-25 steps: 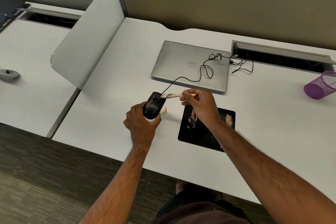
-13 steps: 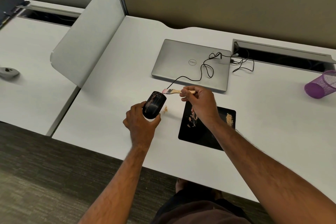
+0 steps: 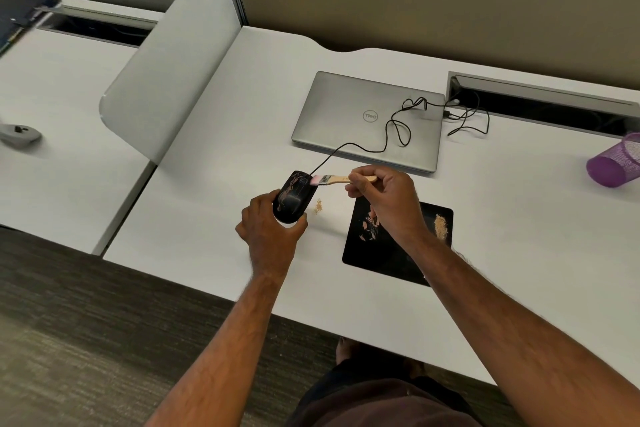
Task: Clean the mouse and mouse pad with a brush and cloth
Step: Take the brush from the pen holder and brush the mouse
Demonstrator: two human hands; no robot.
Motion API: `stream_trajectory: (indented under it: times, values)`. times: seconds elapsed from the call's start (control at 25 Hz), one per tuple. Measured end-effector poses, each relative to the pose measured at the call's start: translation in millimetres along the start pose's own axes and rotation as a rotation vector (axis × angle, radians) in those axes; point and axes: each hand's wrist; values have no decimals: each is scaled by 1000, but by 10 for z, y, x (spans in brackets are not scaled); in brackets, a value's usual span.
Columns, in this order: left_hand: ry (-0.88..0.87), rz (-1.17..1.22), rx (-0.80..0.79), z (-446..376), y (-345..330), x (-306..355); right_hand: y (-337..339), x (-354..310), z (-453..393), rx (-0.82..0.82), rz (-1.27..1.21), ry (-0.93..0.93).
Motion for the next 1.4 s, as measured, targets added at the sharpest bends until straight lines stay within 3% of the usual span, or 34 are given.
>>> stream_trajectory:
  times: [0.4, 0.84, 1.4]
  values:
    - [38, 18, -19, -33, -80, -54, -13, 121, -2, -19, -24, -27]
    - [251, -10, -70, -90, -221, -282, 132, 359, 194, 60, -112, -148]
    - [283, -90, -88, -17, -318, -297, 567, 775, 472, 143, -61, -194]
Point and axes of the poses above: each hand's wrist, its own z-axis away from the middle knuckle, its own y-axis out of the back of the hand, x = y × z, and after that the axes turned 10 degrees about z, right-handed
